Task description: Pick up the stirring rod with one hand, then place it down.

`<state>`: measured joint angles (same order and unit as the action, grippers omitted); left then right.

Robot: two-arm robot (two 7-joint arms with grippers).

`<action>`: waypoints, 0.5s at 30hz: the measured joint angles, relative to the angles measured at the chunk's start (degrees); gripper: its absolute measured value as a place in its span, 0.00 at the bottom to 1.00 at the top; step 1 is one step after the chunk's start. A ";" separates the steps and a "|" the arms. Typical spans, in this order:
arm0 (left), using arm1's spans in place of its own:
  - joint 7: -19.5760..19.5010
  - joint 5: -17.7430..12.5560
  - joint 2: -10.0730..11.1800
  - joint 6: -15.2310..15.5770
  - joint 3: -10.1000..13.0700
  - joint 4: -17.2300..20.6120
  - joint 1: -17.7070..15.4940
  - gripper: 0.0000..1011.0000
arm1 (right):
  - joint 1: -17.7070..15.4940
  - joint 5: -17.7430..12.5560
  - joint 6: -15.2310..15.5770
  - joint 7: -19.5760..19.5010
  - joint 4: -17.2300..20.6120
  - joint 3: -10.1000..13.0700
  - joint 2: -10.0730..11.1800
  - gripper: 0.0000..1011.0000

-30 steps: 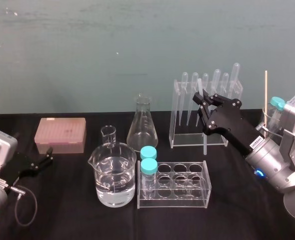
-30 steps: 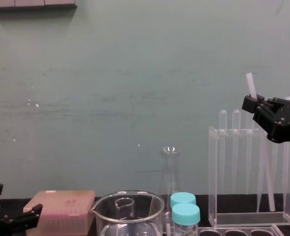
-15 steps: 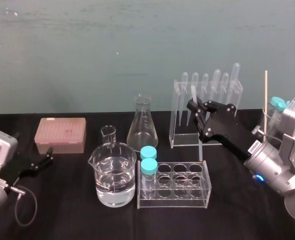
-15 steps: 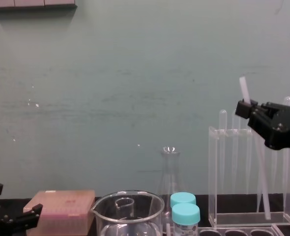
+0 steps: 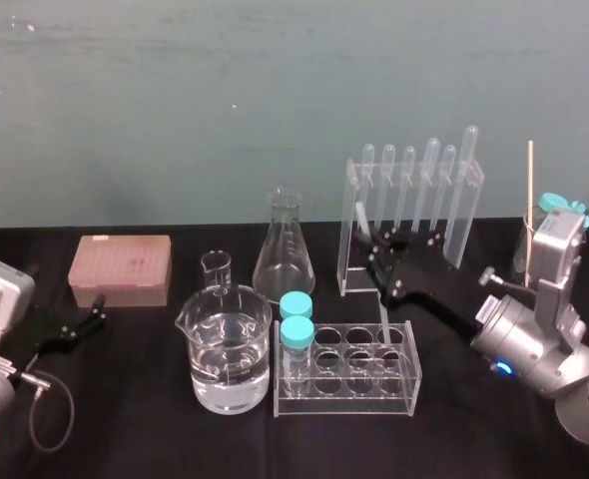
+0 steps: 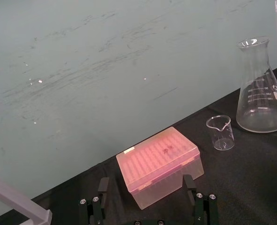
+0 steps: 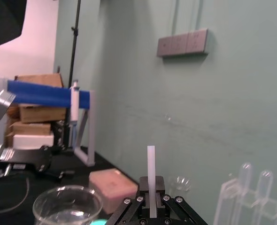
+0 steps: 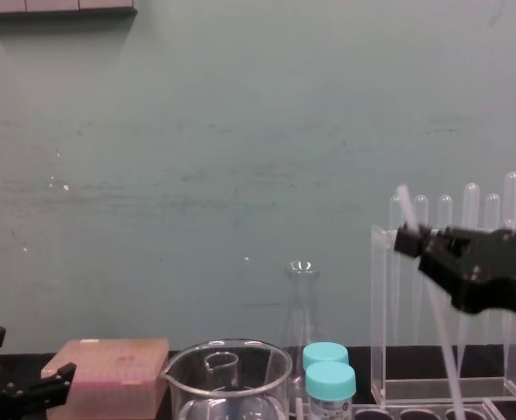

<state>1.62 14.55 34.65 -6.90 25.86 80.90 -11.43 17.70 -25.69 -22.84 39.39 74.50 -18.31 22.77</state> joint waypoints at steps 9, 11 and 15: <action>0.00 0.00 0.00 0.00 0.00 0.00 0.00 0.99 | 2.15 -0.34 0.71 2.16 -4.59 -2.36 -0.31 0.07; 0.00 0.00 0.00 0.00 0.00 0.00 0.00 0.99 | 2.51 -0.14 1.02 2.28 -5.38 -2.88 -0.29 0.07; 0.00 0.00 0.00 0.00 0.00 0.00 0.00 0.99 | 2.78 0.43 1.61 2.24 -6.02 -3.53 -0.12 0.07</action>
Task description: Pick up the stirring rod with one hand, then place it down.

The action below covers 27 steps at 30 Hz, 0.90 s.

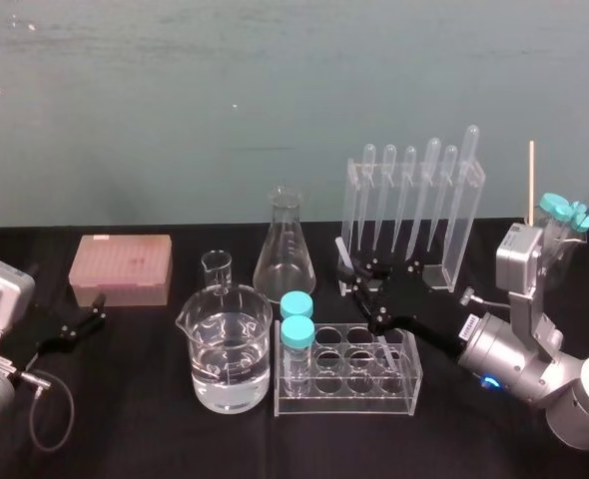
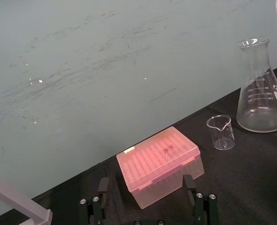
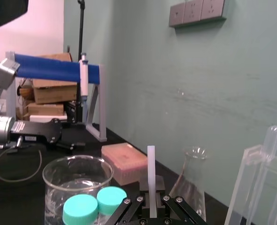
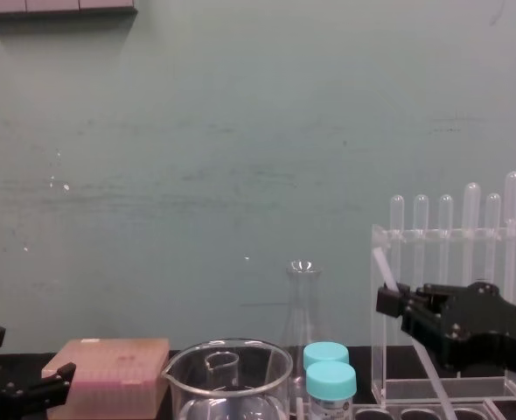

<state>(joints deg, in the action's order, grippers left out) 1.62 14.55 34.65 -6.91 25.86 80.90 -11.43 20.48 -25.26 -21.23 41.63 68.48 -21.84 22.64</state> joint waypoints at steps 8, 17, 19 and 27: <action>0.00 0.00 0.00 0.00 0.00 0.00 0.00 0.99 | 0.01 0.55 0.51 -0.61 -0.02 -0.23 0.17 0.07; 0.00 0.00 0.00 0.00 0.00 0.00 0.00 0.99 | 0.02 0.48 0.39 -0.59 0.00 -0.16 0.13 0.07; 0.00 0.00 0.00 0.00 0.00 0.00 0.00 0.99 | 0.02 0.45 0.36 -0.59 0.00 -0.15 0.12 0.07; 0.00 0.00 0.00 0.00 0.00 0.00 0.00 0.99 | 0.02 0.37 0.29 -0.55 0.00 -0.09 0.09 0.29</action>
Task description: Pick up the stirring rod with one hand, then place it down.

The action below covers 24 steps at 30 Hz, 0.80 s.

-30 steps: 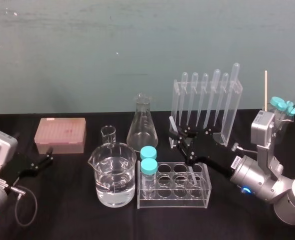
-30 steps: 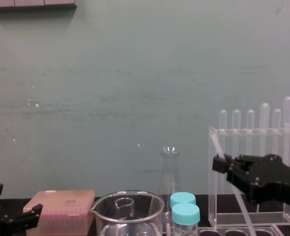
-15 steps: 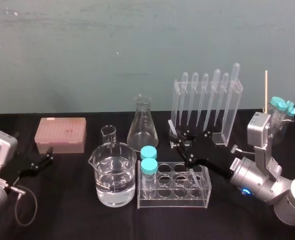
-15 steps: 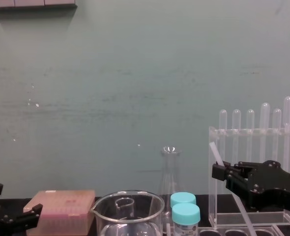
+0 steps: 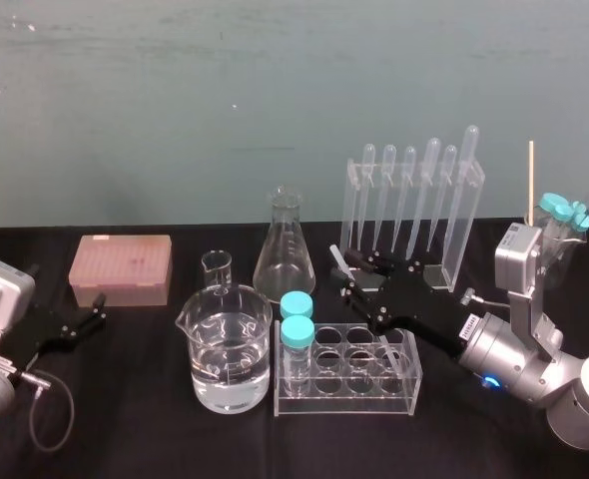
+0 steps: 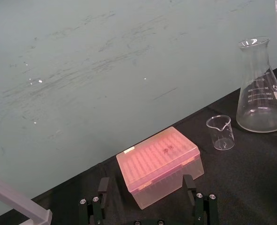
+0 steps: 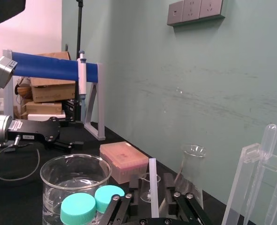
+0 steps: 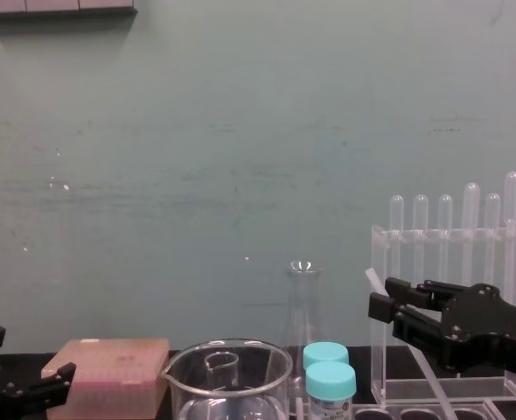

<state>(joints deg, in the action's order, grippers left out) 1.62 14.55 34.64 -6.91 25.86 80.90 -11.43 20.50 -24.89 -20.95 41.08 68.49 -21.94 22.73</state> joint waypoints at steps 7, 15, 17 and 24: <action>0.00 0.00 0.00 0.00 0.00 0.00 0.00 0.99 | 0.00 -0.04 -0.03 0.03 0.00 0.01 0.00 0.51; 0.00 0.00 0.00 0.00 0.00 0.00 0.00 0.99 | 0.00 -0.06 -0.07 0.07 0.00 0.01 0.00 0.76; 0.00 0.00 0.00 0.00 0.00 0.00 0.00 0.99 | 0.00 -0.06 -0.08 0.08 0.00 0.01 0.00 0.82; 0.00 0.00 0.00 0.00 0.00 0.00 0.00 0.99 | 0.00 0.01 -0.59 0.04 0.61 0.12 0.02 0.99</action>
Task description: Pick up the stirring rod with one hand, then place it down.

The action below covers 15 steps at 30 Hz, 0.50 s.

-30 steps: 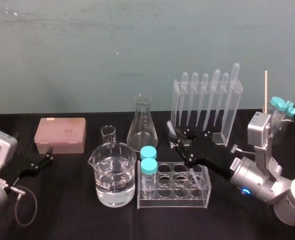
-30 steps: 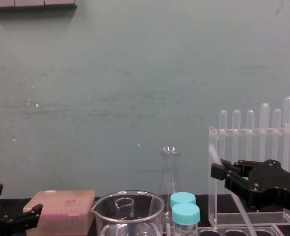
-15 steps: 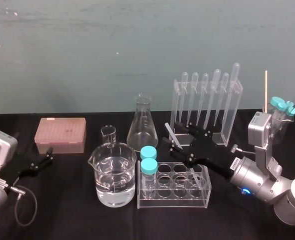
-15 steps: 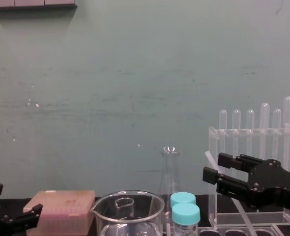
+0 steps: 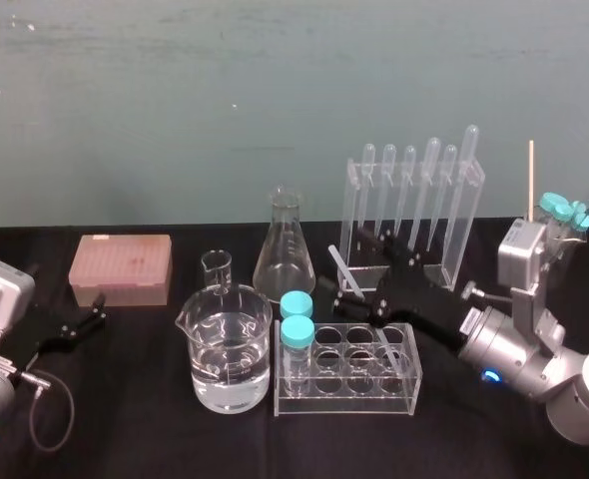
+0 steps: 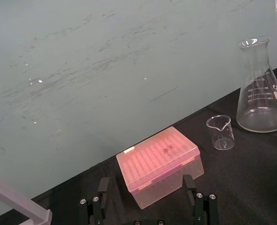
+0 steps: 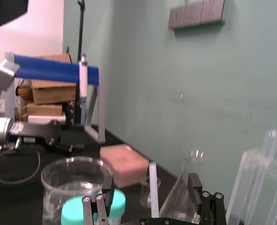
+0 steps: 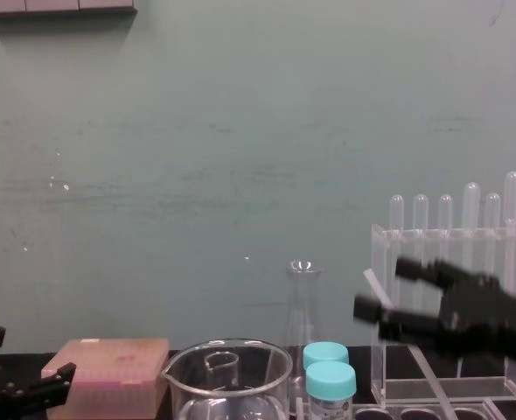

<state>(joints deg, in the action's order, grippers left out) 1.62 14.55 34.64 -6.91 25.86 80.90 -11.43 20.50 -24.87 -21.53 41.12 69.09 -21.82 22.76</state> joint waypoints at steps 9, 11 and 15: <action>0.00 0.00 0.00 0.00 0.00 0.00 0.00 0.99 | -1.64 1.78 -4.01 -5.70 7.98 3.61 0.36 0.99; 0.00 0.00 0.00 0.00 0.00 0.00 0.00 0.99 | -2.62 3.55 -4.05 -8.66 10.01 4.96 0.46 0.99; 0.00 0.00 0.00 0.00 0.00 0.00 0.00 0.99 | -4.69 7.51 -1.03 -15.44 12.50 7.50 0.50 0.99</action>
<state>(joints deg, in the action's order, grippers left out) 1.62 14.55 34.64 -6.91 25.86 80.90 -11.43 15.80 -17.36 -22.56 25.68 81.59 -14.32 23.25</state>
